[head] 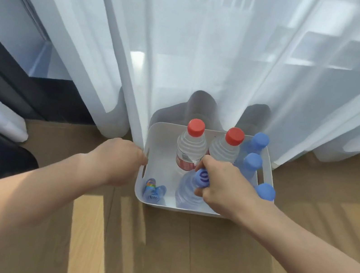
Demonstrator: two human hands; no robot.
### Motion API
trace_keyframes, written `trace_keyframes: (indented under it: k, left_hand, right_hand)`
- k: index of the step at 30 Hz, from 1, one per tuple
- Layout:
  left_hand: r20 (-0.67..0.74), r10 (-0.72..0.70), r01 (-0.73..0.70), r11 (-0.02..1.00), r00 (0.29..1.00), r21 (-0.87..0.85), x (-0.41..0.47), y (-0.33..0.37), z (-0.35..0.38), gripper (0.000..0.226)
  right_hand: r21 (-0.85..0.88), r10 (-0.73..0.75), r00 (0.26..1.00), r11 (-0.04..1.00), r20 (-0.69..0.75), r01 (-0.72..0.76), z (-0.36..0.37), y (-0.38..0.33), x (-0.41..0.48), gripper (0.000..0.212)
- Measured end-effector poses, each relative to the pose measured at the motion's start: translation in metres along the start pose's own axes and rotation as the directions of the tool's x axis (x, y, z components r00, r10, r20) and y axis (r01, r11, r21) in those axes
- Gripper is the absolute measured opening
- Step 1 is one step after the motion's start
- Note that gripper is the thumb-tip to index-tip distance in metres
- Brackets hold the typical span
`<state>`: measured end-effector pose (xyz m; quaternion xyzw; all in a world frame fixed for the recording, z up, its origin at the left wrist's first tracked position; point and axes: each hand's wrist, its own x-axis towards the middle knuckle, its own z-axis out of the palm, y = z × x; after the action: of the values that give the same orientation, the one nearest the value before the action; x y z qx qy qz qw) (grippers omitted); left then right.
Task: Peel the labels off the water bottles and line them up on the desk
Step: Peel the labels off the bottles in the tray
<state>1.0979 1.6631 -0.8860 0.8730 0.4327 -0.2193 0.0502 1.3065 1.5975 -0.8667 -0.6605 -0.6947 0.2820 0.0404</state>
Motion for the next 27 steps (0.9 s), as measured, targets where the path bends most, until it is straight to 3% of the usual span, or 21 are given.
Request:
trace_keyframes:
  k: [6,10,12,16,20,22,23,25,27]
  left_hand:
    - [-0.088,-0.117,0.088,0.956,0.989,-0.28,0.001,0.016,-0.026,0.036]
    - [-0.132,-0.11,0.055,0.928,0.985,-0.368,0.004,0.027,-0.04,0.034]
    - [-0.163,-0.117,0.046,0.92,0.98,-0.389,0.005,0.033,-0.047,0.032]
    - [-0.28,-0.117,-0.001,0.921,0.953,-0.389,0.001,0.047,-0.064,0.028]
    - [-0.555,-0.092,-0.204,0.87,0.826,-0.448,-0.006,0.059,-0.076,0.027]
    - [-0.615,-0.046,-0.319,0.823,0.787,-0.47,-0.007,0.066,-0.085,0.027]
    - [-0.618,-0.024,-0.359,0.796,0.786,-0.487,-0.007,0.072,-0.091,0.025]
    - [-0.59,-0.009,-0.4,0.727,0.808,-0.559,-0.007,0.084,-0.101,0.021]
    - [-0.546,0.003,-0.413,0.658,0.838,-0.629,-0.007,0.094,-0.109,0.027]
  right_hand:
    - [0.096,0.028,0.999,0.995,-0.017,-0.026,-0.005,0.012,-0.013,0.051]
    - [-0.004,0.26,0.951,0.964,-0.164,-0.265,-0.032,0.06,-0.032,0.06]
    - [-0.03,0.39,0.917,0.919,-0.086,-0.393,-0.027,0.079,-0.042,0.056]
    - [0.117,0.419,0.899,0.906,-0.129,-0.406,-0.007,0.092,-0.049,0.031]
    - [0.034,0.308,0.916,0.95,-0.259,-0.31,-0.041,0.091,-0.053,0.03]
    - [0.128,0.233,0.908,0.971,-0.349,-0.201,-0.077,0.084,-0.059,0.028]
    - [0.261,0.22,0.896,0.957,-0.384,-0.124,-0.096,0.08,-0.063,0.029]
    - [0.614,0.179,0.902,0.782,-0.392,0.112,-0.126,0.068,-0.071,0.045]
    - [0.746,0.123,0.906,0.618,-0.406,0.25,-0.14,0.064,-0.072,0.061]
